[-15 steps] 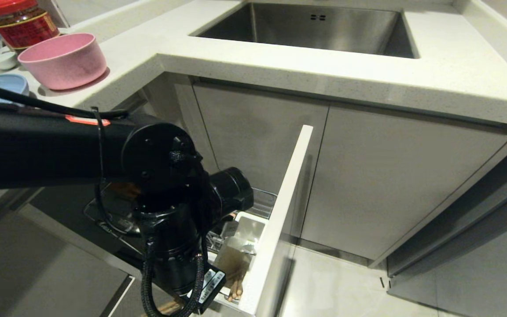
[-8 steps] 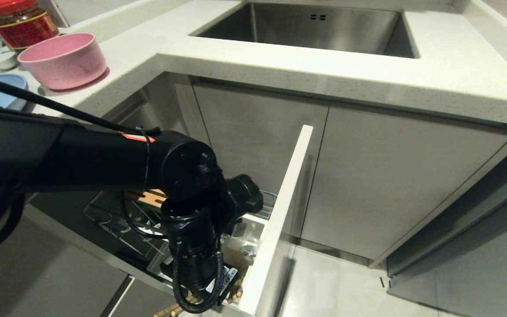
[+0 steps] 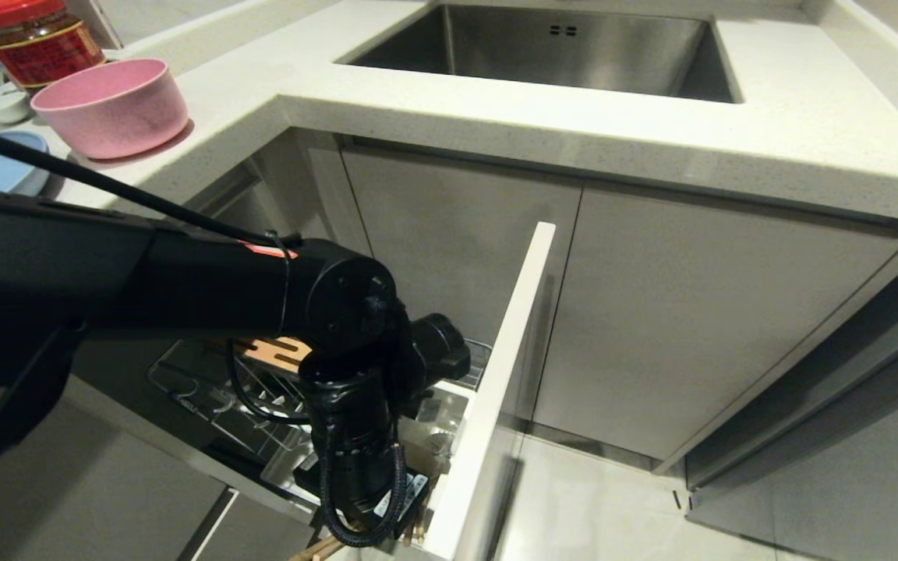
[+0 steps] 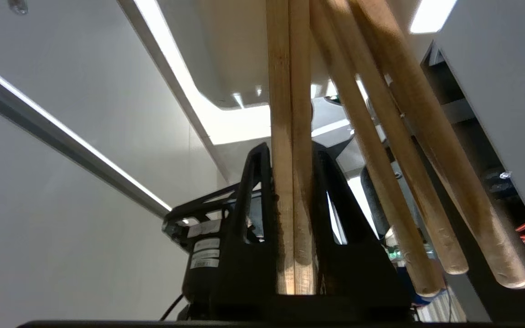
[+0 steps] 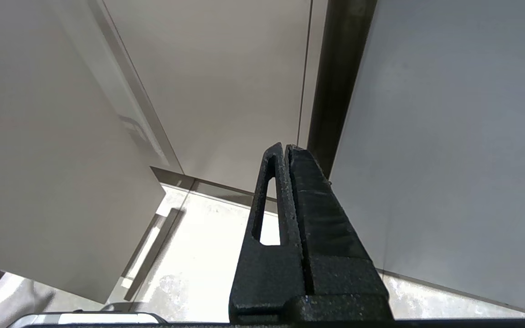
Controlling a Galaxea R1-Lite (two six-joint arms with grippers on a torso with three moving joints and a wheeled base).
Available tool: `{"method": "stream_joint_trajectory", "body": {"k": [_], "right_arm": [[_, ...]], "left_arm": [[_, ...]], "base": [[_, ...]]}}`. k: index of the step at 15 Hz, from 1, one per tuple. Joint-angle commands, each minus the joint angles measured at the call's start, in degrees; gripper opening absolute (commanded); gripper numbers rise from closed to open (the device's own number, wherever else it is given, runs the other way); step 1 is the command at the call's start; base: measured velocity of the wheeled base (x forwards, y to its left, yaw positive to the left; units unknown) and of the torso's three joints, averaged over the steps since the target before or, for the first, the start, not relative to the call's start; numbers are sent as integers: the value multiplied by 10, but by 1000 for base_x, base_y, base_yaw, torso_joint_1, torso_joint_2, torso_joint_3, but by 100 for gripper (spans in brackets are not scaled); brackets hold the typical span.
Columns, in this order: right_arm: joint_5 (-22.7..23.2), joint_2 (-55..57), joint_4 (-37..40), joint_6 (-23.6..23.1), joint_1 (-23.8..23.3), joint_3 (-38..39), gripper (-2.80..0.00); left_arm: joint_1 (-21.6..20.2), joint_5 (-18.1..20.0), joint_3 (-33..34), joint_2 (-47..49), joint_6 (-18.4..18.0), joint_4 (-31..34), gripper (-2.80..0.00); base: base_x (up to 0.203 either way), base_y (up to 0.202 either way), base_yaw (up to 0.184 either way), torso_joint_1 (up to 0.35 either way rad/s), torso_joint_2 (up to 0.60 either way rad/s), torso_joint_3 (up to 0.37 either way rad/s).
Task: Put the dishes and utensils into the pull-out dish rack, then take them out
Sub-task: Pick up the chopsticks and place it in the cupboard, then pick up the fork and place it in the cupboard
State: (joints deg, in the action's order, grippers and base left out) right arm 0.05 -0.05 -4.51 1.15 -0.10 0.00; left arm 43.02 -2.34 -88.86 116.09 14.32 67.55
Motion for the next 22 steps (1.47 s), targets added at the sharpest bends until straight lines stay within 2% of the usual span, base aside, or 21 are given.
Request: {"method": "stream_joint_trajectory", "body": {"k": [1,9,14,15,17,22], "right_arm": [[0,0,-1,1,0,15,-280],[0,0,0,0,0,15,-280],[0,0,-1,0,0,15,-280],[0,0,-1,0,0,15,-280],[0,0,-1,0,0,15,-280],[0,0,-1,0,0,15,-280]], "left_arm": [[0,-1,-2,-3,1,5,0],[2,-2,-7,-44,2,22,0],[3,-8,-7,-111,3,27,0],[4,-16,-6,-134,3,29,-280],[4,-40,-9,-182,5,39,-280],[4,-134,-32,-307,35,39,-280]], "base": [[0,0,0,0,0,0],[0,0,0,0,0,0],[0,0,0,0,0,0],[0,0,0,0,0,0],[0,0,0,0,0,0],[0,0,0,0,0,0]]}}
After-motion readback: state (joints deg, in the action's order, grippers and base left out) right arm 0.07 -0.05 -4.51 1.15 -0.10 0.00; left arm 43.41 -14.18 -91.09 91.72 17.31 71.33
